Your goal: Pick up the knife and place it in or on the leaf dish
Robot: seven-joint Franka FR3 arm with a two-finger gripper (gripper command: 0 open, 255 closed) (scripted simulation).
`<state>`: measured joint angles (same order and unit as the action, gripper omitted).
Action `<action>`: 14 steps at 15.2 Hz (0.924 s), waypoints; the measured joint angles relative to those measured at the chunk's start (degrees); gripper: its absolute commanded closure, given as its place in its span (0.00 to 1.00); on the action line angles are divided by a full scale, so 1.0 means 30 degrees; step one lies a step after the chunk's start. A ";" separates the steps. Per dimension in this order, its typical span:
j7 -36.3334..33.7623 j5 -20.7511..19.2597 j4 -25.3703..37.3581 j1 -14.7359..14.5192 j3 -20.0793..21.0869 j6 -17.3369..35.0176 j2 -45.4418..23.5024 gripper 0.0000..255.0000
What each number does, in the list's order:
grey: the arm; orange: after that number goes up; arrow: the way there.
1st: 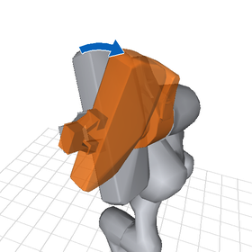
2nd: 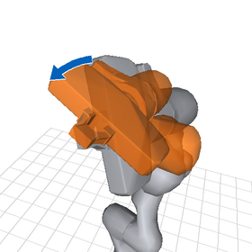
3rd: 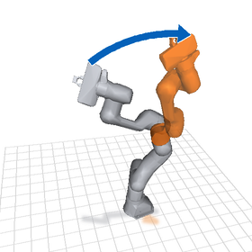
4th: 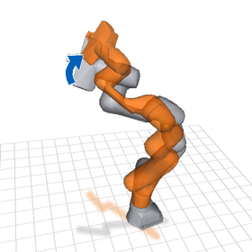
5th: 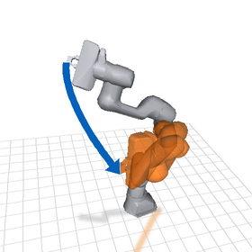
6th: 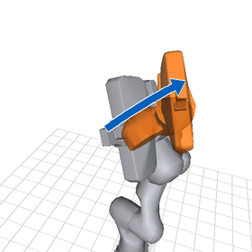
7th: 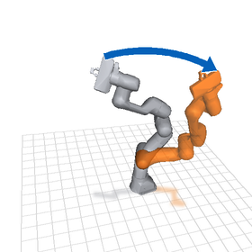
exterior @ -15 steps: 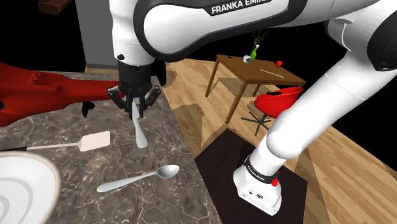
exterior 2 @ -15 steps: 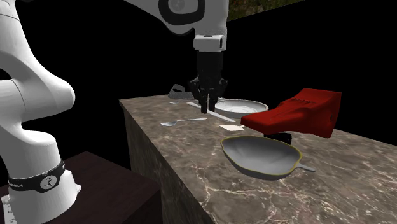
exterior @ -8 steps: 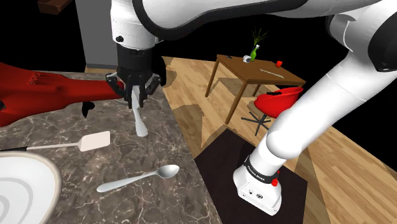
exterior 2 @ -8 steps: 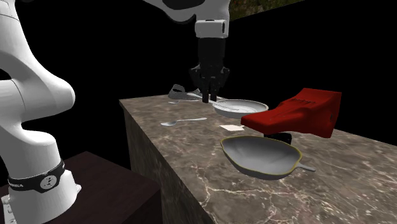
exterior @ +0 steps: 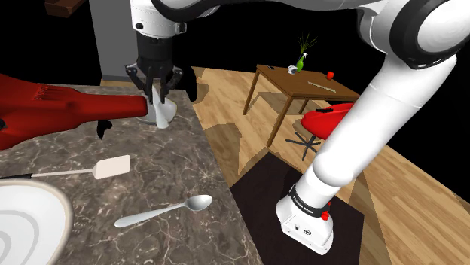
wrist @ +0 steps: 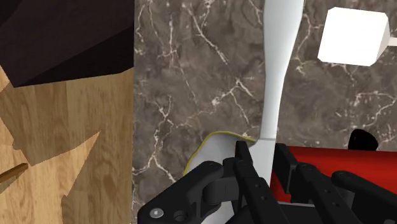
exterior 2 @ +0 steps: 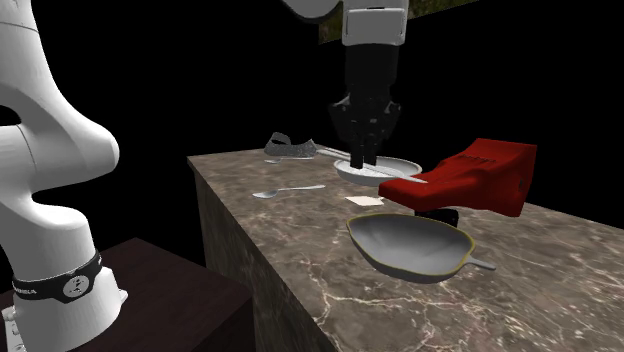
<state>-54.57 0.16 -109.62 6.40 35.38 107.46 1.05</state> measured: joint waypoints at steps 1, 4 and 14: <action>0.0175 -0.0284 0.0517 0.0137 -0.0131 -0.0137 -0.0466 1.00; 0.0641 -0.1134 0.2301 0.0444 -0.0491 -0.0711 -0.1918 1.00; 0.1283 -0.2656 0.4337 0.0700 -0.1171 -0.0366 -0.4718 1.00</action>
<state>-50.72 -7.80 -96.61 8.50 31.87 106.37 -13.11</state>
